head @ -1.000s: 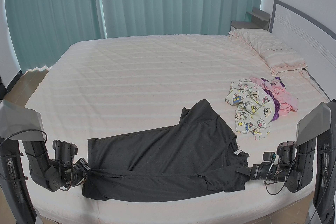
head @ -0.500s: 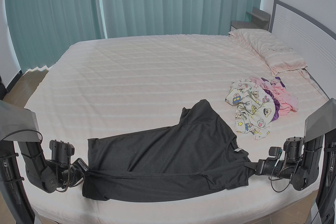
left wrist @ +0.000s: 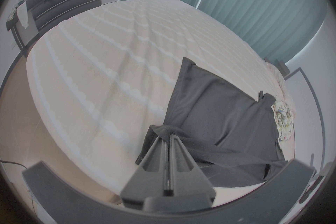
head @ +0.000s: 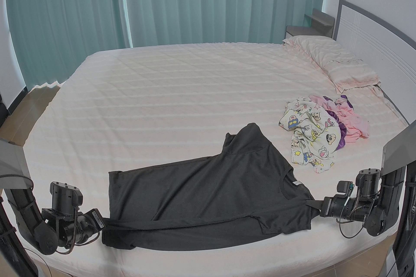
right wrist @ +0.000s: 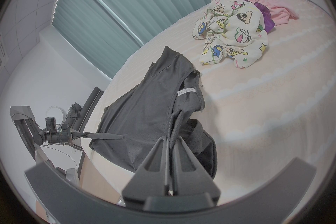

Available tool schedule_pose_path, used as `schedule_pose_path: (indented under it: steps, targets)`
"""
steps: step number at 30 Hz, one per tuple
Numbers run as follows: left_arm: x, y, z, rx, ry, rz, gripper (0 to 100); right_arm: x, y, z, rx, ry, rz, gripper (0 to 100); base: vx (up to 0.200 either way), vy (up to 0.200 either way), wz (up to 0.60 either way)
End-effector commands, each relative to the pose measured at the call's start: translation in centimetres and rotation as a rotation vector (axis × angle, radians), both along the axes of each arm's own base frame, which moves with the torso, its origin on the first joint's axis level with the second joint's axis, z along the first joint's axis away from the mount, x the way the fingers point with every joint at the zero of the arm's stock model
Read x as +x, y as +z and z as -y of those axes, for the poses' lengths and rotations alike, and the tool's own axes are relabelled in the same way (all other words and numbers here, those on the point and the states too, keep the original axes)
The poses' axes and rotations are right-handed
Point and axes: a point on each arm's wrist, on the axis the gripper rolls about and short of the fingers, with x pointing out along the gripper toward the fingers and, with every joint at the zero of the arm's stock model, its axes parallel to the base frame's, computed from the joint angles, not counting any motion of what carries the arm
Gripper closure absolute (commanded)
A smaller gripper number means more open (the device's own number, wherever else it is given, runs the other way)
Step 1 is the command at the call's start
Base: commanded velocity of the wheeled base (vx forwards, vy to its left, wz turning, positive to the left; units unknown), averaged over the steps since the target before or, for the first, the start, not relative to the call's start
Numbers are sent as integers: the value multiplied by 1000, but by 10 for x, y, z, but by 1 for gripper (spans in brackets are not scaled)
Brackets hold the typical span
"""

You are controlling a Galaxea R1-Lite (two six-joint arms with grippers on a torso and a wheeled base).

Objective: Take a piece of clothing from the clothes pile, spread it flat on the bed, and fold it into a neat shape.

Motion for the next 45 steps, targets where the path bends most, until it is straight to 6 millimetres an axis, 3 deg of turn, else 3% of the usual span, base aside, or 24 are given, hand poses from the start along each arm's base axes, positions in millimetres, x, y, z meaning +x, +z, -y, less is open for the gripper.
schedule_pose_path:
  steps: [1, 10, 20, 32, 45]
  targets:
    - [-20, 8, 6, 9, -61, 0, 100, -3, 3, 5, -17, -5, 18, 100, 0, 0, 0]
    - [-43, 26, 7, 51, -128, -59, 100, -8, 8, 7, -23, -1, 27, 100, 0, 0, 0]
    - [-50, 60, 7, 8, -173, -187, 100, -18, 13, 13, -30, -16, 22, 100, 0, 0, 0]
    - [-44, 43, 8, 19, -167, -325, 100, -27, 14, 20, -47, 12, 27, 100, 0, 0, 0]
    - [1, 28, -19, -14, 17, -220, 100, 8, 7, 18, -48, 7, 105, 100, 0, 0, 0]
